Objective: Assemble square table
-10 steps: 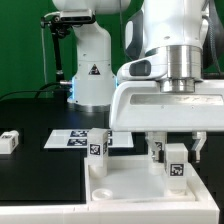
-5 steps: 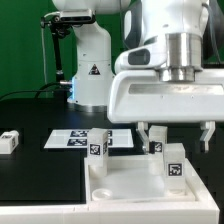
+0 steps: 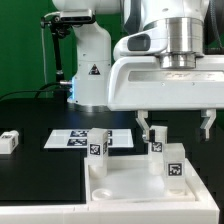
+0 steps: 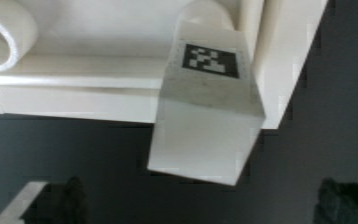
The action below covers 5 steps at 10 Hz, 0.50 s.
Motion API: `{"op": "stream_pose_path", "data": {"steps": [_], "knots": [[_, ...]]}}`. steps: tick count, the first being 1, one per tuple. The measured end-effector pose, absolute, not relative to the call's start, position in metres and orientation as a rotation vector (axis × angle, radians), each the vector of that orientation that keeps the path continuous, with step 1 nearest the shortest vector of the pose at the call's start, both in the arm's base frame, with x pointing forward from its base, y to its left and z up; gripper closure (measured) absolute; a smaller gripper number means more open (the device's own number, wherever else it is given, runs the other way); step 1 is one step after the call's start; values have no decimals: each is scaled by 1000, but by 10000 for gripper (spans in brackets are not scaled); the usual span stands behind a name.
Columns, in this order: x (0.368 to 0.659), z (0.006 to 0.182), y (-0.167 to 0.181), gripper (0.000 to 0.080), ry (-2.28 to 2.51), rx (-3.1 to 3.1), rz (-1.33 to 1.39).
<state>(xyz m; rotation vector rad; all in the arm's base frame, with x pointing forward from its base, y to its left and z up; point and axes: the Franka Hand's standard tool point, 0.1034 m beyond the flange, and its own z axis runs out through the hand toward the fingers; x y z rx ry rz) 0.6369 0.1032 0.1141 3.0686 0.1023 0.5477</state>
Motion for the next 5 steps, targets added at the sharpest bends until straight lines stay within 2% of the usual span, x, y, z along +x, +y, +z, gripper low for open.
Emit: {"op": "stream_pose_path", "data": {"steps": [2,5], "knots": [[635,112,103,151,97,3078,496],[631,110,100,151,-92,3174,89]]}}
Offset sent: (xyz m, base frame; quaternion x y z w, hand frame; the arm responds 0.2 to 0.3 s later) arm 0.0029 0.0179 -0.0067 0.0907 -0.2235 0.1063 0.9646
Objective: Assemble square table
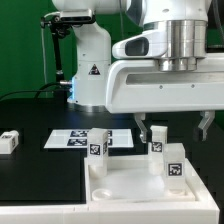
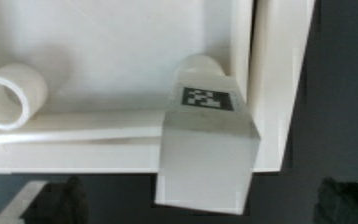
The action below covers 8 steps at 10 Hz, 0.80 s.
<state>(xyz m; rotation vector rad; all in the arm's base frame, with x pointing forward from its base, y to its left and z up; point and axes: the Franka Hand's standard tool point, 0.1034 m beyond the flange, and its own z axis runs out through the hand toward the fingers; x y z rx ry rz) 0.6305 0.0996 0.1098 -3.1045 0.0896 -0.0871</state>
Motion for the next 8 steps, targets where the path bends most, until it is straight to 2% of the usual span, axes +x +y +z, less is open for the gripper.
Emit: {"op": "stream_pose_path", "data": {"steps": [3,8], "knots": [[634,110,98,151,85,-3108,-107],[633,93,103,151,171,-3086,-91]]}}
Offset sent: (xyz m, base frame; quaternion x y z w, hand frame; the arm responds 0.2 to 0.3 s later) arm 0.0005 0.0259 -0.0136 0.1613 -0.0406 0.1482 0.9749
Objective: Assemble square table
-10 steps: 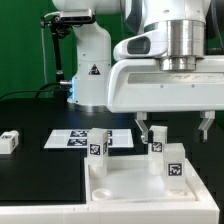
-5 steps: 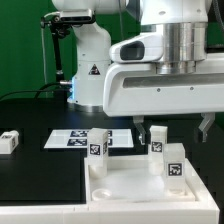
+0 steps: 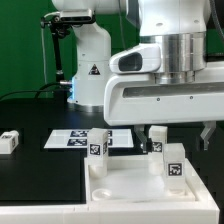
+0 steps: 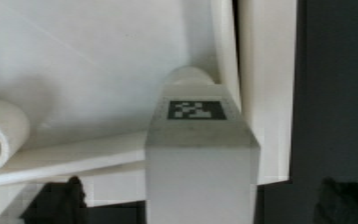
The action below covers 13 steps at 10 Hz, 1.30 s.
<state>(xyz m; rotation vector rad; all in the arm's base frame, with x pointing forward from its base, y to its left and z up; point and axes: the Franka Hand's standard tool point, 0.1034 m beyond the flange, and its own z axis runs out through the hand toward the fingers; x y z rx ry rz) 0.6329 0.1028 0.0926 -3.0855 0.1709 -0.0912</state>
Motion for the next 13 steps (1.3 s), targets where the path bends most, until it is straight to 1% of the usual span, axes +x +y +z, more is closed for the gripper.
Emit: {"op": "stream_pose_path", "data": {"steps": [1,2,3,4,8,9,11,13], "knots": [[632,91,103,208,172,-3090,-88],[632,91,105,208,160,-3099,-88],[631,90,106,342,148,-3104,-88],[632,90,104,520,152,-3104,-88],[632,90,104,517,200,-3101,-87],[632,90,104,517,282,-3090,-85],[632,89,103,517,760,-2991,-73],[632,89,103,515,1075,-2885,-64]]}}
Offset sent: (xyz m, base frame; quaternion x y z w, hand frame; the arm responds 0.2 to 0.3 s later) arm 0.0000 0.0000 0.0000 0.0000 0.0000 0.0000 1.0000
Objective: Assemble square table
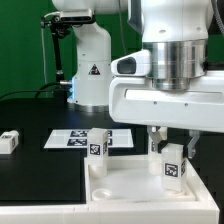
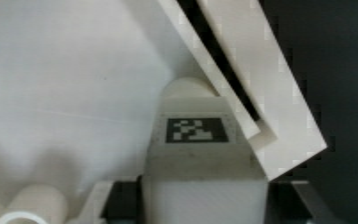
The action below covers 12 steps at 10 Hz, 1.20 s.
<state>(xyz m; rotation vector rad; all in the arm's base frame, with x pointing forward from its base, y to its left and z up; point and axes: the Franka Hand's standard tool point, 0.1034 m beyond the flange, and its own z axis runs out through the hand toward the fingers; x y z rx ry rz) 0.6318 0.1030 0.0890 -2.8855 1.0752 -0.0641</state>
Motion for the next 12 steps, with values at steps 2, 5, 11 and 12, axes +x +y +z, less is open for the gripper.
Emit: {"op": "stream_pose_path", "data": {"steps": [2,5,11,12], "knots": [[633,89,102,515,1410,-2727,-54],[632,89,101,515,1699,-2557,-27],[631,88,102,159,1289,-2793,-44],[631,88,102,159,1200,-2833,-47]]}}
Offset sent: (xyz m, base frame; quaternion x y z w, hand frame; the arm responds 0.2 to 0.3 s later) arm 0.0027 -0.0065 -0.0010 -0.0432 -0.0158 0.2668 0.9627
